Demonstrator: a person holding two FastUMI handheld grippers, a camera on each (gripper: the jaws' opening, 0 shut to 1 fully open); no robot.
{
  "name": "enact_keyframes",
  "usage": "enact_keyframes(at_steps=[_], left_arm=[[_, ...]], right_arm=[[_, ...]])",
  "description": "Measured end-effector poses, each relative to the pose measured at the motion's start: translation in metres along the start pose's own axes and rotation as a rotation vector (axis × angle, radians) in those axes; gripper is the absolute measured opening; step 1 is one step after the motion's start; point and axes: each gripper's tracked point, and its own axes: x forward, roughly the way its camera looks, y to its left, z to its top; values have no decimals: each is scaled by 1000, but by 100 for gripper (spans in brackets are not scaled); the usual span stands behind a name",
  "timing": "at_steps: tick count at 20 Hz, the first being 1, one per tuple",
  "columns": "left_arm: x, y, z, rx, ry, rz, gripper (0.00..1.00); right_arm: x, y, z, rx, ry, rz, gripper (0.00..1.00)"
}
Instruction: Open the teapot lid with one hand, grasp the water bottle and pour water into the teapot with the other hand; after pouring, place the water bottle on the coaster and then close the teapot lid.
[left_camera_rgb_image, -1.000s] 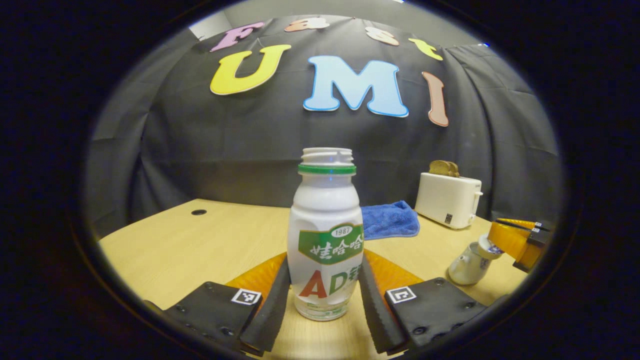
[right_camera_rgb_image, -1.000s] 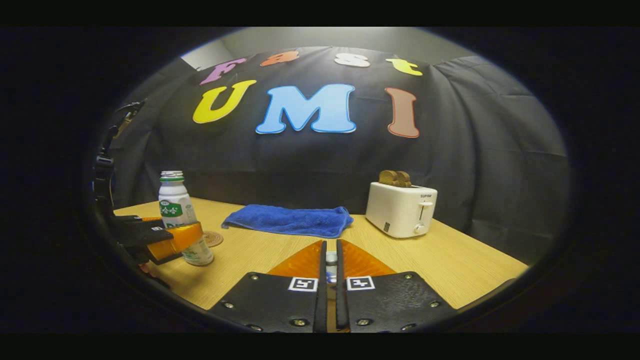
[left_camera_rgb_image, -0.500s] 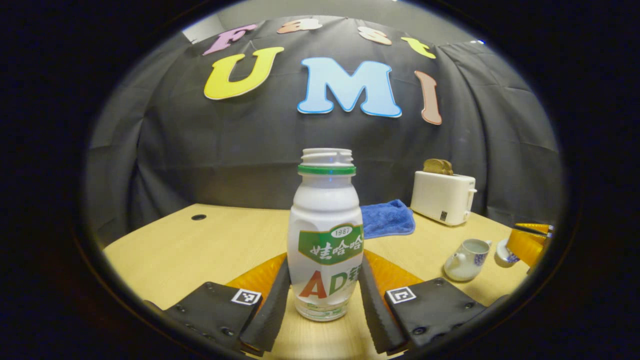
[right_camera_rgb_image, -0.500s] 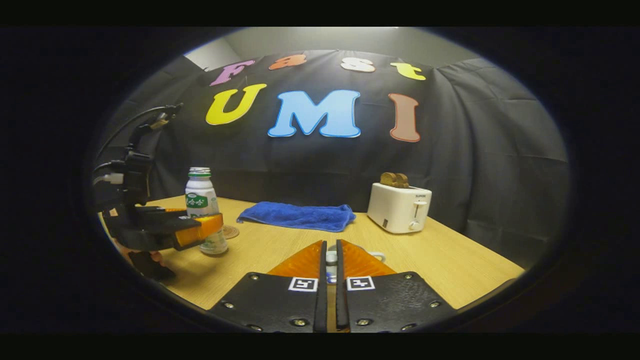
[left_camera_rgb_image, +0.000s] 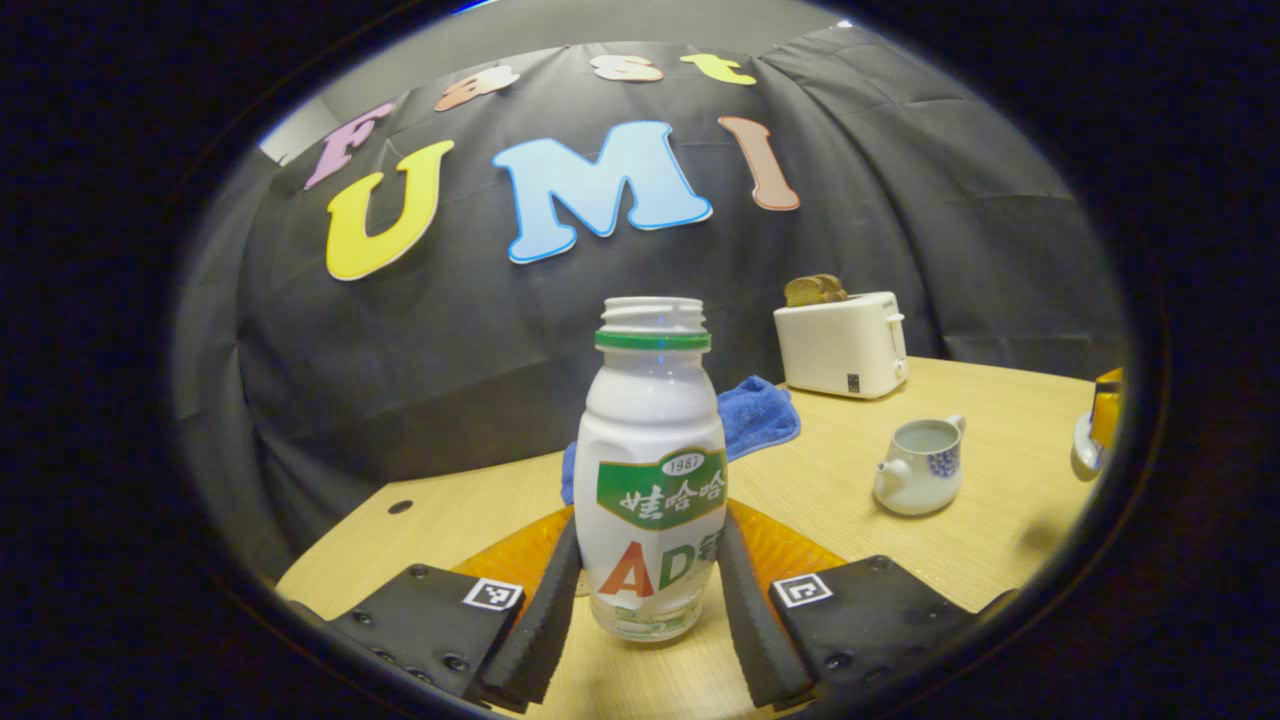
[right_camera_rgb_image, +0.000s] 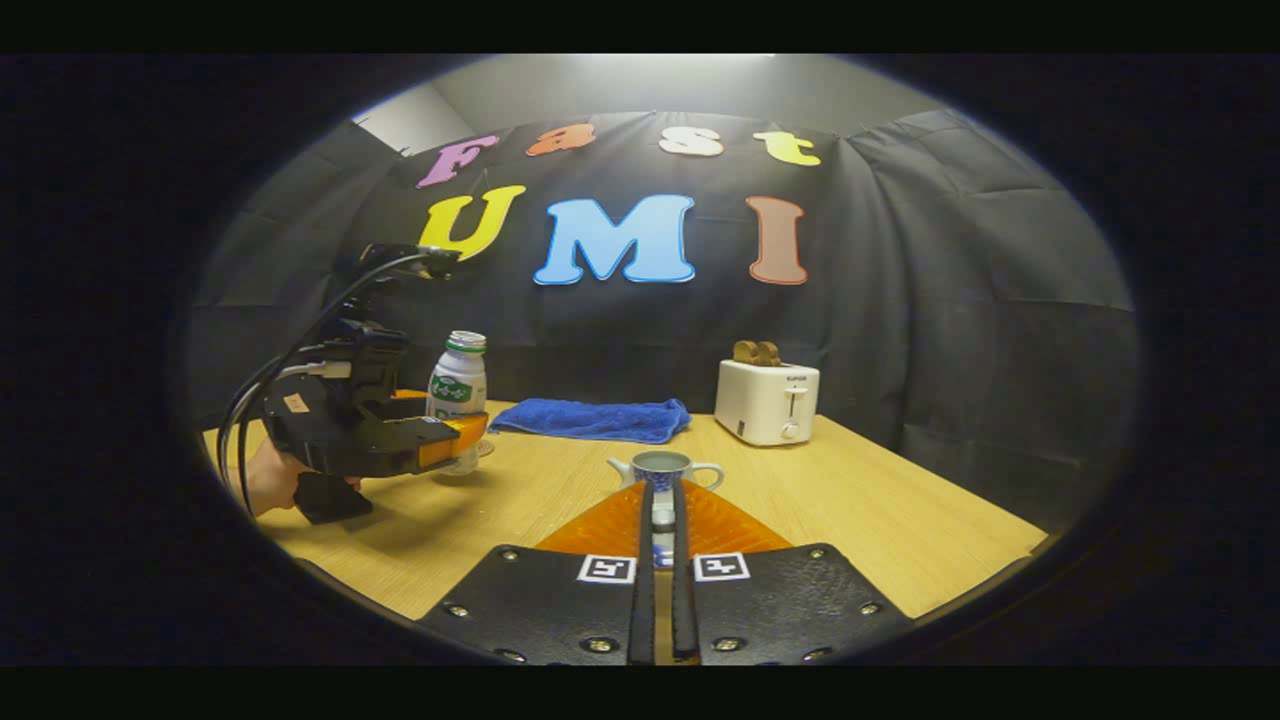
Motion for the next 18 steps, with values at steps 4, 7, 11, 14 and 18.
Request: enact_keyframes(at_steps=[4, 7, 11, 14, 18], left_arm=[[8, -13, -2, 133, 6, 19, 81], [17, -24, 0, 205, 1, 19, 82], [25, -34, 5, 360, -1, 44, 74], [33, -43, 7, 433, -15, 40, 76], [42, -55, 5, 529, -6, 27, 82]], right_arm=[[-15, -2, -1, 26, -4, 7, 7], [-22, -5, -4, 35, -6, 17, 7], [-25, -16, -6, 46, -11, 2, 7], [-27, -24, -10, 65, -5, -10, 7], [-31, -33, -12, 77, -3, -23, 7]])
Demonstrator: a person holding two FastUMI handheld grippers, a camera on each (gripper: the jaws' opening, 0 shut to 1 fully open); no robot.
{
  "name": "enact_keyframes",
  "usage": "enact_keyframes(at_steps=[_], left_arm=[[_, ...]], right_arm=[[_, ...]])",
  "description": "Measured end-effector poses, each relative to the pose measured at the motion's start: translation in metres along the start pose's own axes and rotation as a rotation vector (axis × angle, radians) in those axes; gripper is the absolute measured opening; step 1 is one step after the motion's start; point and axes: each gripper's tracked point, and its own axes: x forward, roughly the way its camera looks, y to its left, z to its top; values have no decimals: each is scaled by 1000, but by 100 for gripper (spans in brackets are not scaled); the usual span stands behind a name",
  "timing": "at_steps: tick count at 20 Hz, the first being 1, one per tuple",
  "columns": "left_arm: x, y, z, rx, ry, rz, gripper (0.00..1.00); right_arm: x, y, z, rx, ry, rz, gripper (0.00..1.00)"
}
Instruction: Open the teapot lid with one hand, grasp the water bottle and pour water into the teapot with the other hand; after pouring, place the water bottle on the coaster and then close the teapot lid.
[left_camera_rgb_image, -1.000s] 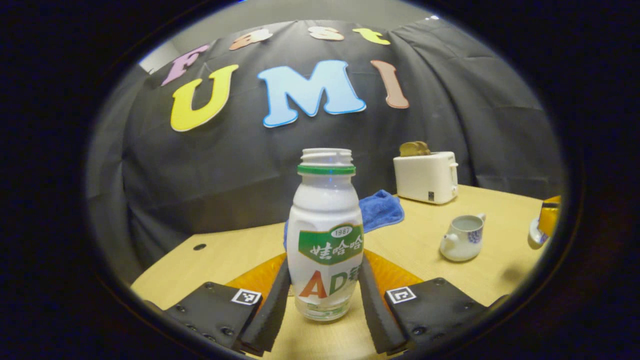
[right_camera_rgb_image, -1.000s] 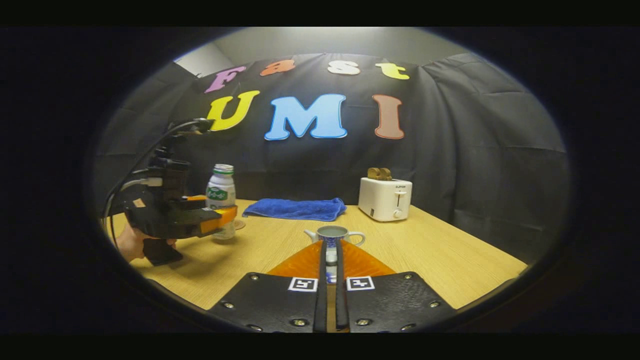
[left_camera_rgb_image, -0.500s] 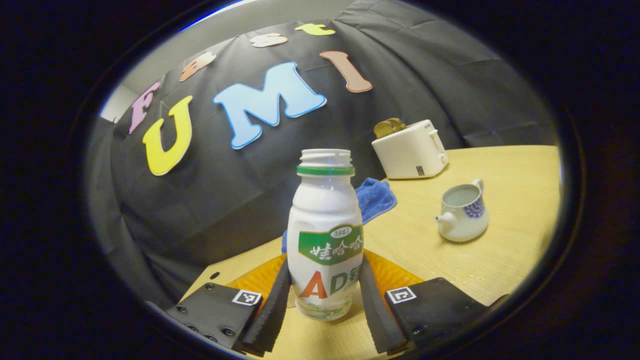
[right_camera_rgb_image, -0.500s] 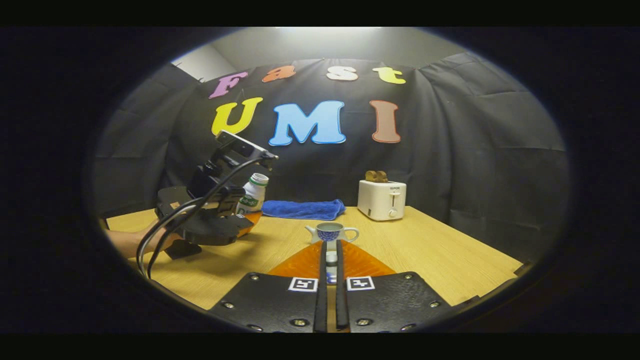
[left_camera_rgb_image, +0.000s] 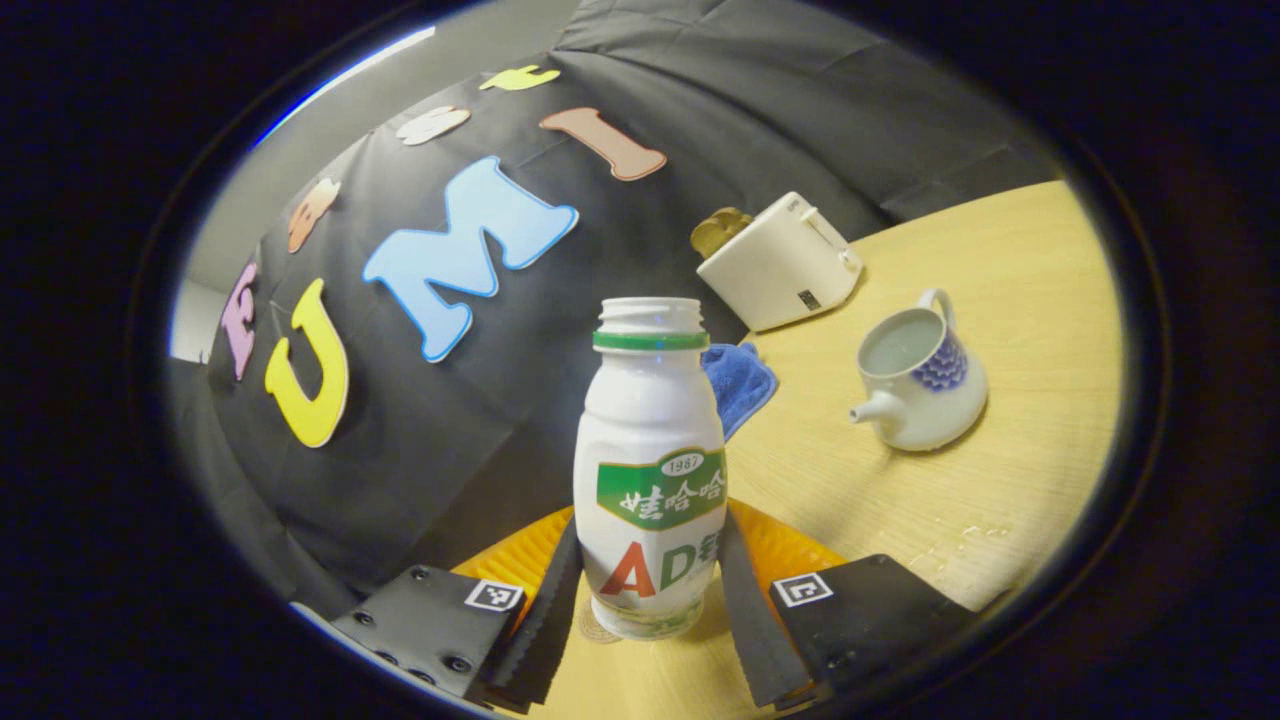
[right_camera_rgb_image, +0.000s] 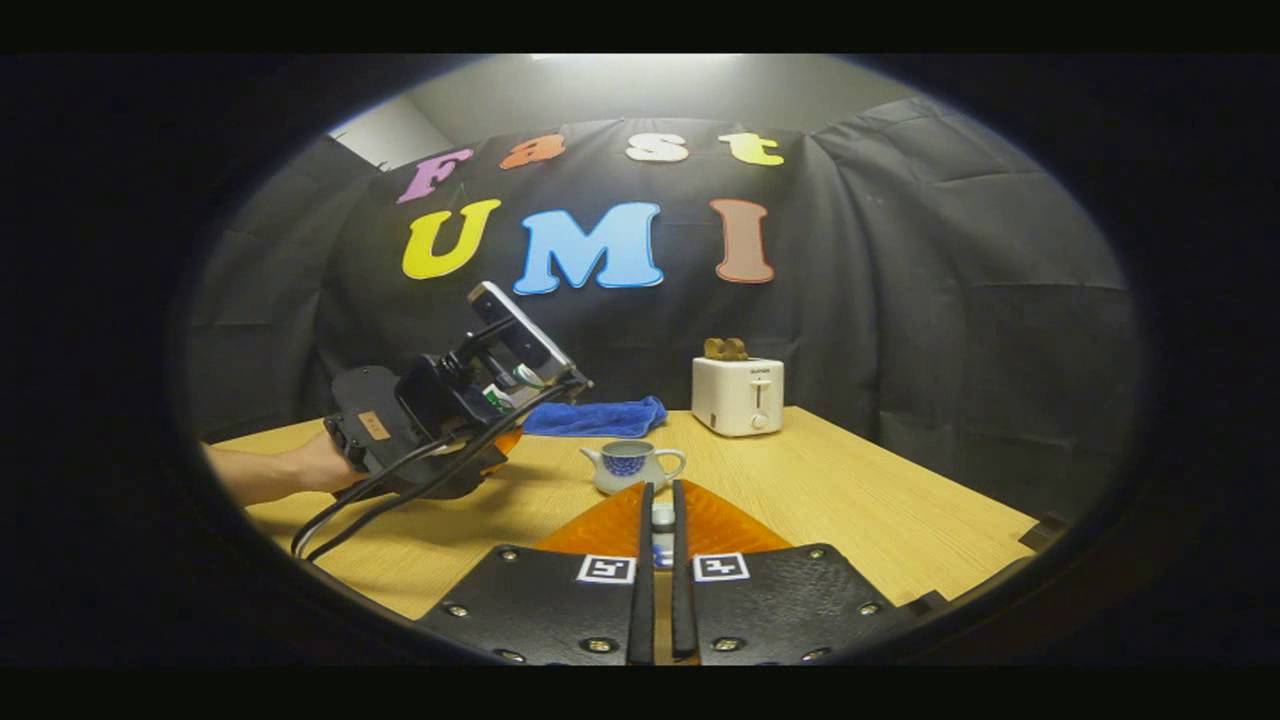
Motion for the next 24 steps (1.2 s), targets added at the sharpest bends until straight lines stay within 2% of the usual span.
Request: enact_keyframes(at_steps=[6, 7, 8, 9, 23, 24], left_arm=[[6, -11, -2, 100, 27, -9, 82], [7, -13, -1, 121, 28, -11, 70], [8, -13, 1, 146, 25, -10, 76], [9, -13, 4, 172, 20, -8, 76], [16, -19, 24, 473, 0, -1, 76], [16, -20, 24, 488, 2, -2, 82]], right_arm=[[-3, 0, -7, 106, 26, 2, 7], [-2, -4, -9, 99, 26, -9, 7], [-2, -7, -10, 97, 29, -15, 15], [-2, -9, -11, 102, 33, -16, 7], [-4, -22, -17, 105, 41, -30, 7], [-5, -22, -18, 102, 40, -29, 7]])
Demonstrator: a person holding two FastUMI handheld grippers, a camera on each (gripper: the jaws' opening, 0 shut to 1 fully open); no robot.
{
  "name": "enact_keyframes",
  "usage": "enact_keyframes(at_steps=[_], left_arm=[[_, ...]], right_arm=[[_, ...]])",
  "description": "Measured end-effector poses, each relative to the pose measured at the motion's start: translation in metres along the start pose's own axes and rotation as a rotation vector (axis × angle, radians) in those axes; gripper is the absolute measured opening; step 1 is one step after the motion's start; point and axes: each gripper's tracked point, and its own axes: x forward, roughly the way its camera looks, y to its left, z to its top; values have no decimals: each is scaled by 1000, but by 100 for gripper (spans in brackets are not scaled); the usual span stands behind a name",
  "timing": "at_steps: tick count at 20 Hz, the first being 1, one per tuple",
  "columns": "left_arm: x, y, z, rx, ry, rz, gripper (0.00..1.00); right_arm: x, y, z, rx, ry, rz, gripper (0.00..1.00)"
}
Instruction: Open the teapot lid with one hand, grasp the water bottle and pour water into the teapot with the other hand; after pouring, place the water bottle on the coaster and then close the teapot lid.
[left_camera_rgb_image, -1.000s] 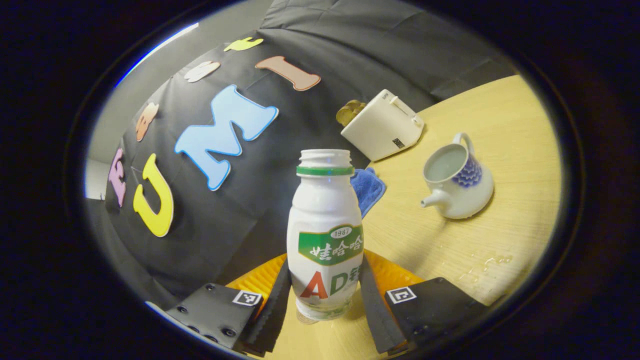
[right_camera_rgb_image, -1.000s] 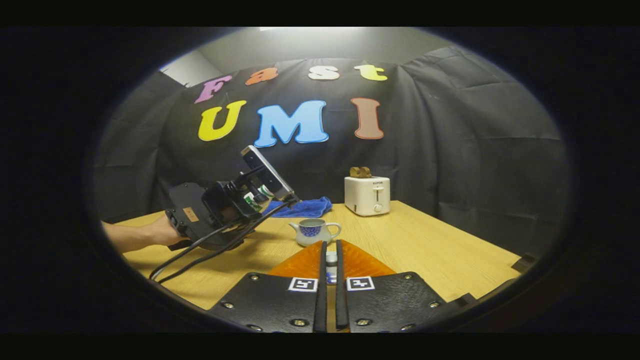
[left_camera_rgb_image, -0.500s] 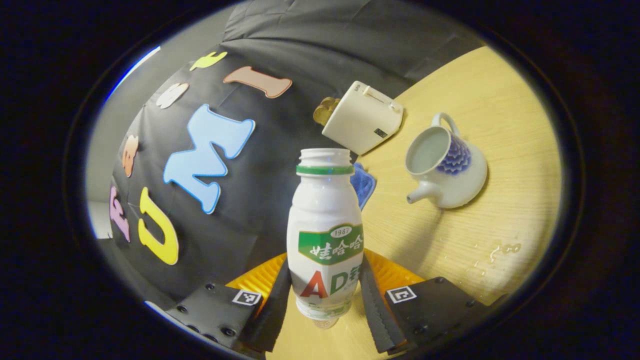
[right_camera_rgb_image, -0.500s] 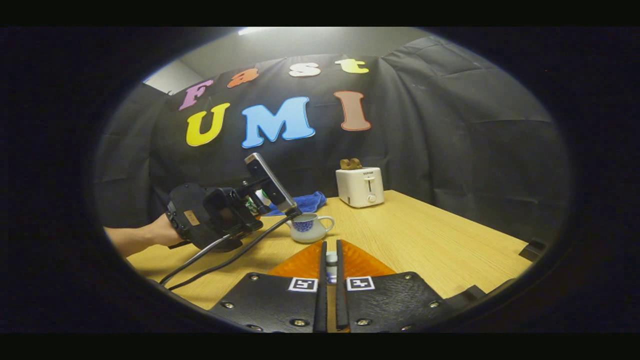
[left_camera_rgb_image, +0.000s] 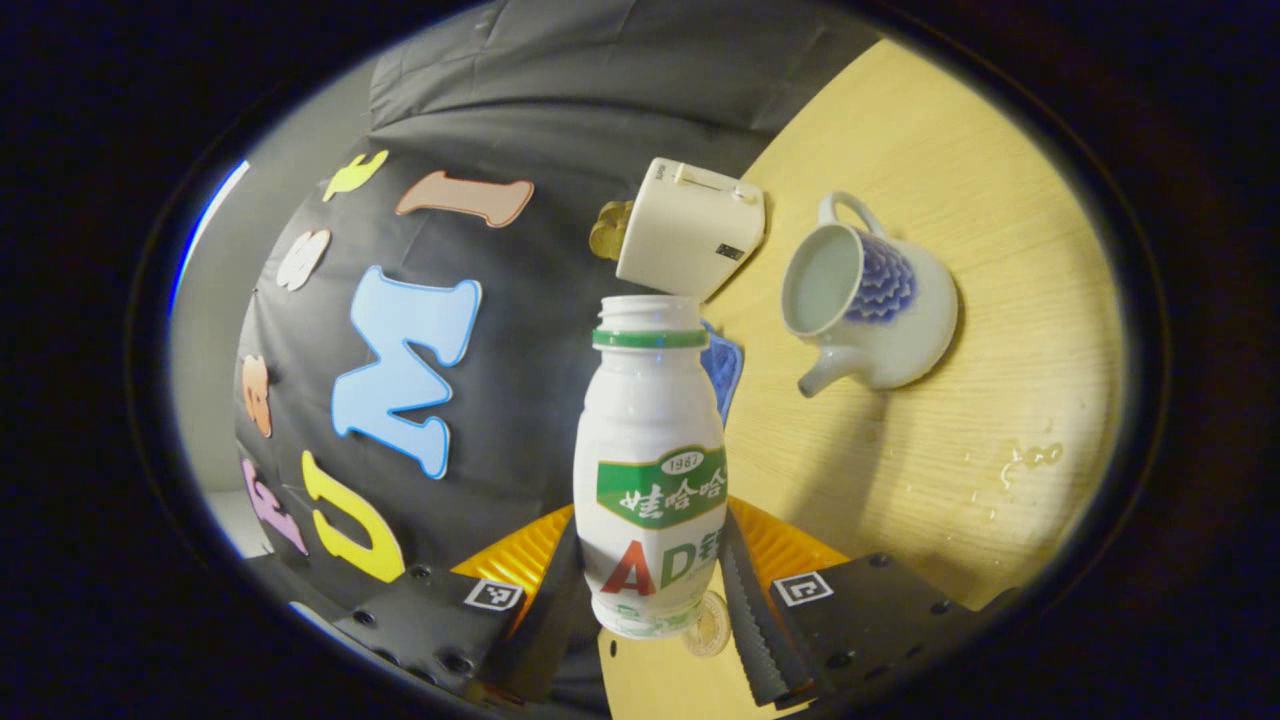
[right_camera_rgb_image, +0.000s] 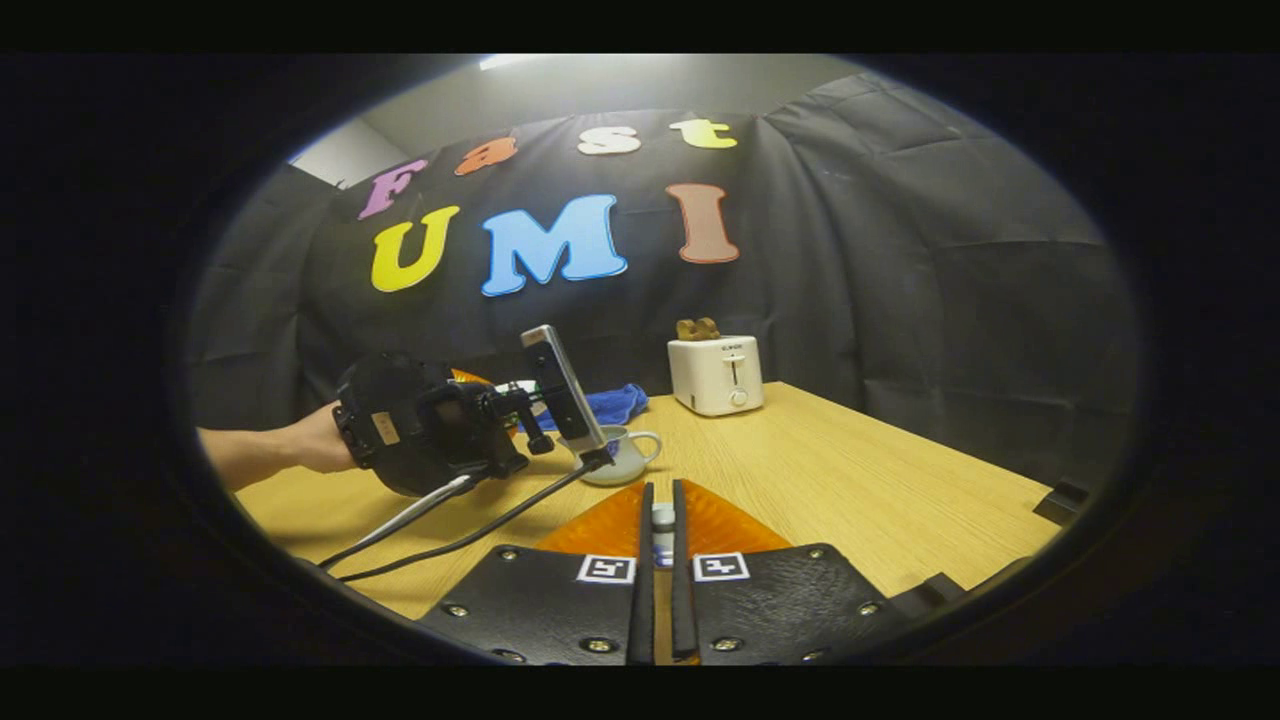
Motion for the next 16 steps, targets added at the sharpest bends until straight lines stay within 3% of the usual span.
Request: enact_keyframes(at_steps=[14, 15, 16], left_arm=[[8, 5, 15, 210, -21, 12, 82], [6, 6, 16, 219, -23, 13, 76], [5, 6, 17, 225, -25, 11, 82]], right_arm=[[-2, -3, 0, -13, -8, 7, 7], [-2, -3, 1, -14, -8, 6, 7], [-2, -5, 0, -15, -7, 5, 7]])
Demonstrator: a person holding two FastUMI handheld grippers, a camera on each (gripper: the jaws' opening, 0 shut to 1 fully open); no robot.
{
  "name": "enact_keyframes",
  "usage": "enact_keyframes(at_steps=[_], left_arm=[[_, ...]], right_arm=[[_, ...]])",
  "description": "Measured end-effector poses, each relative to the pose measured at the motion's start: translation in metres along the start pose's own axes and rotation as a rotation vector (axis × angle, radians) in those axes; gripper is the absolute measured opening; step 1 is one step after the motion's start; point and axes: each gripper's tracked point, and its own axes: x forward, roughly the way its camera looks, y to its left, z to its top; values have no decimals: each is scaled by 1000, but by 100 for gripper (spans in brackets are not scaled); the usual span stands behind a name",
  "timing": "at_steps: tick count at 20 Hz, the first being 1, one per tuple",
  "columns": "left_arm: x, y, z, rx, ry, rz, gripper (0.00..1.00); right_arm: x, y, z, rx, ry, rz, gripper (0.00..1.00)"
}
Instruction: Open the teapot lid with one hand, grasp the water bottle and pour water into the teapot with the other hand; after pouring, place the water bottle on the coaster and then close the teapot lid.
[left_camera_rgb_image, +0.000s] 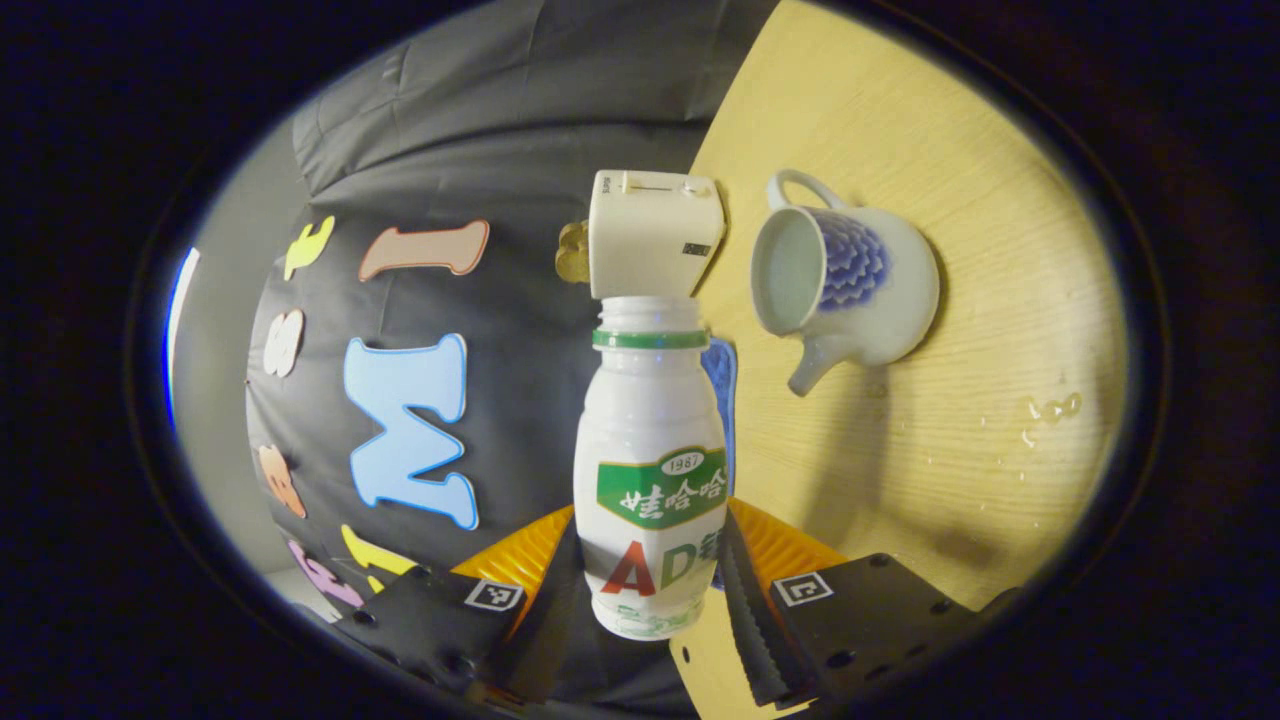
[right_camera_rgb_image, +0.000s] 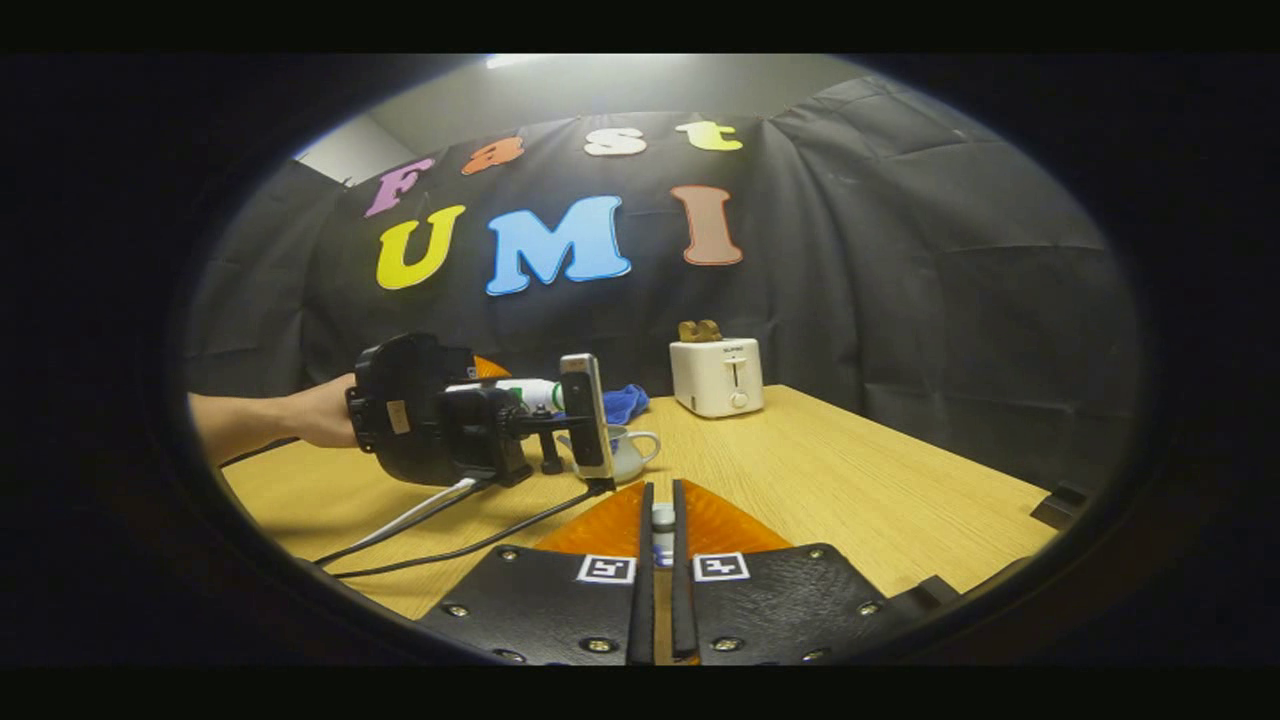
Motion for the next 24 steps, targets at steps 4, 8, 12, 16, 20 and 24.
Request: enact_keyframes(at_steps=[4, 8, 12, 16, 20, 24], left_arm=[[0, 3, 3, 40, -5, 5, 82], [-1, 4, 4, 77, -9, 0, 82], [-3, 6, 6, 111, -14, 3, 82], [-1, 7, 5, 154, -17, 7, 82], [-3, 9, 8, 181, -24, 11, 82], [-4, 9, 9, 190, -27, 13, 82]], right_arm=[[0, -1, 0, -10, 0, -7, 7], [-2, -2, 4, -23, -14, -15, 7], [-2, 0, 2, -25, -8, -9, 7], [-1, -1, 3, -24, -11, -14, 7], [-2, -1, 2, -13, -10, -9, 7], [-1, 1, 4, -17, -11, -7, 7]])
